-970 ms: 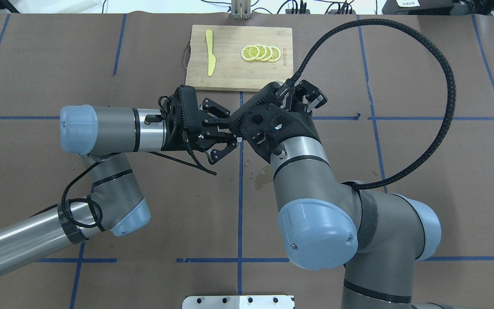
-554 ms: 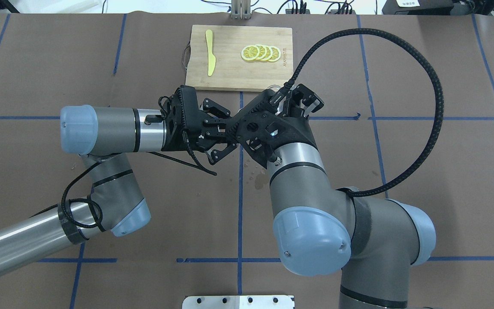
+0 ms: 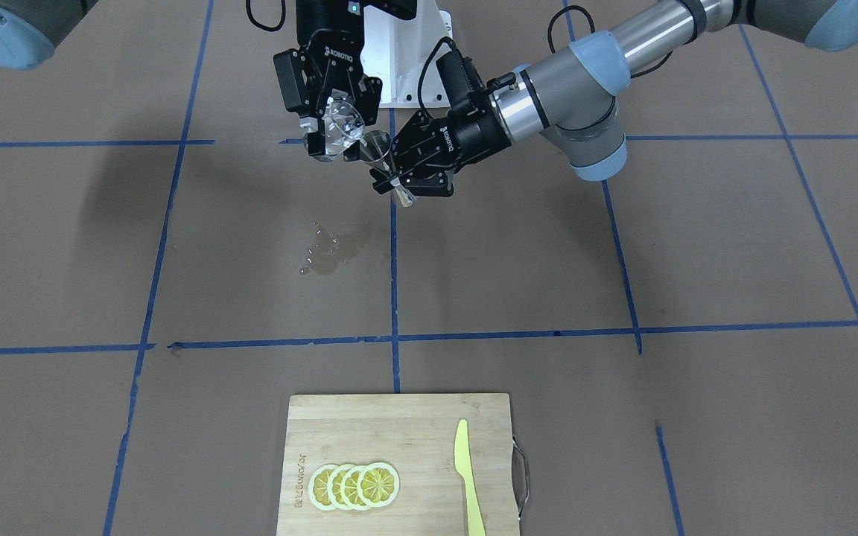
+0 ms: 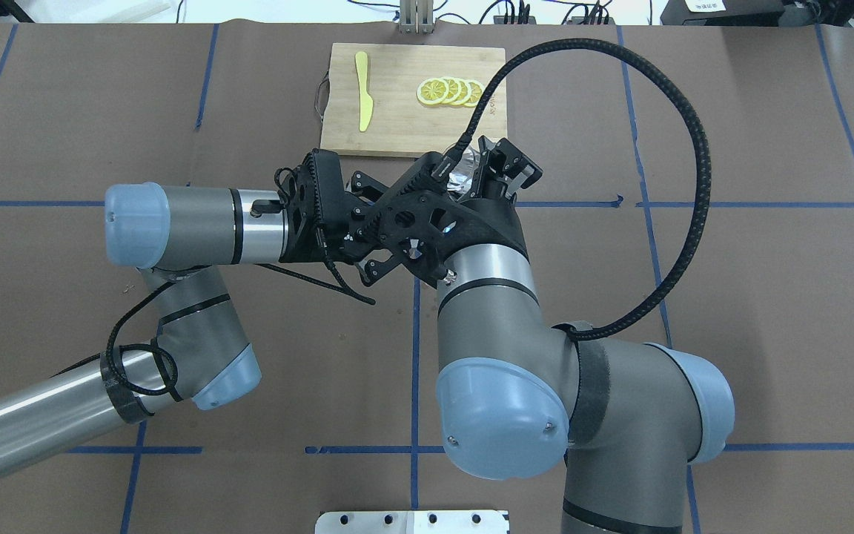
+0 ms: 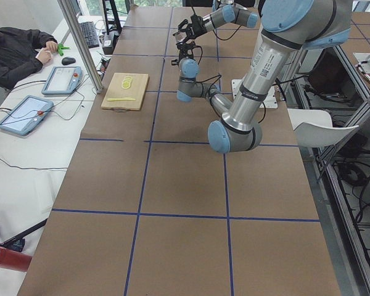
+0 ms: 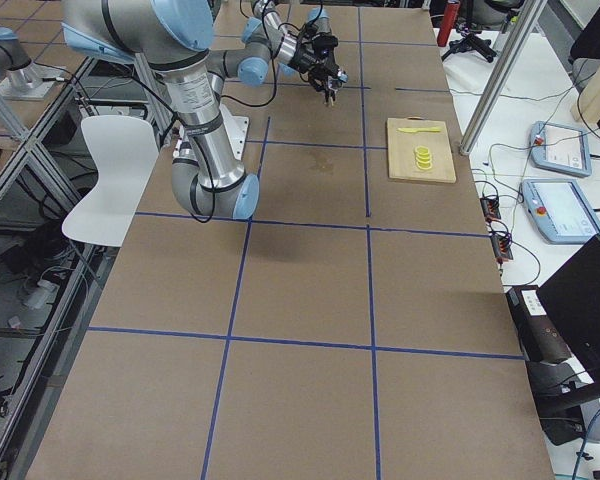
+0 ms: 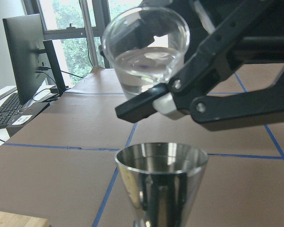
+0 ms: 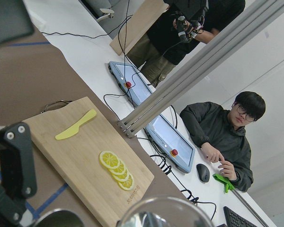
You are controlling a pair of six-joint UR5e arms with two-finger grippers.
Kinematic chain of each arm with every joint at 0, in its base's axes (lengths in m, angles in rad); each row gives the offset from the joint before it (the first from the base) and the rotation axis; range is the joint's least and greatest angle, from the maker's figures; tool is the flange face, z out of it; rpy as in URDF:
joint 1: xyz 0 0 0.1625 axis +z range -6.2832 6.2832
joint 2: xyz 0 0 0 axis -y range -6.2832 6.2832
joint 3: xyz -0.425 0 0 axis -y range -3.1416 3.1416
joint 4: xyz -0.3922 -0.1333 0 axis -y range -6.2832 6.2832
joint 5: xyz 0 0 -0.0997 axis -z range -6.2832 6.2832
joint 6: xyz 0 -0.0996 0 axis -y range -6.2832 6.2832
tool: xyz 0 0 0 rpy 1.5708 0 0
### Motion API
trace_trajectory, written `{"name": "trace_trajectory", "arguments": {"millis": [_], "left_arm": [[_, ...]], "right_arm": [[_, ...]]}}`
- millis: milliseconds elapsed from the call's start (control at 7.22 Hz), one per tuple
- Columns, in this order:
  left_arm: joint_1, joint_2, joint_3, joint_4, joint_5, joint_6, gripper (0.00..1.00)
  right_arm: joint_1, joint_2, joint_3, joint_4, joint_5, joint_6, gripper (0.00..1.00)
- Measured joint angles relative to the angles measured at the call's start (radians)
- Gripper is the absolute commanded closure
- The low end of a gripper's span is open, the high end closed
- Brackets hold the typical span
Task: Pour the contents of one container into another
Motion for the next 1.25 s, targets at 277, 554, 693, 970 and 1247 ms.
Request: {"name": "trace_trajectory", "arguments": {"millis": [277, 554, 693, 970, 1247], "left_arm": [[0.000, 0.000, 0.000, 0.001, 0.000, 0.000, 1.00], [0.000, -0.001, 0.000, 0.001, 0.000, 0.000, 1.00], [0.000, -0.001, 0.000, 0.001, 0.000, 0.000, 1.00], [0.000, -0.001, 0.000, 0.001, 0.000, 0.000, 1.00], [0.000, -0.001, 0.000, 0.002, 0.000, 0.000, 1.00]], "right_arm": [[-0.006, -0.001, 0.002, -0.016, -0.012, -0.001, 1.00], [-0.026, -0.005, 0.003, -0.022, -0.041, -0.006, 1.00], [-0.035, -0.005, 0.003, -0.027, -0.056, -0.014, 1.00], [-0.044, -0.004, 0.002, -0.043, -0.078, -0.043, 1.00], [-0.045, 0.000, 0.001, -0.062, -0.096, -0.068, 1.00]]}}
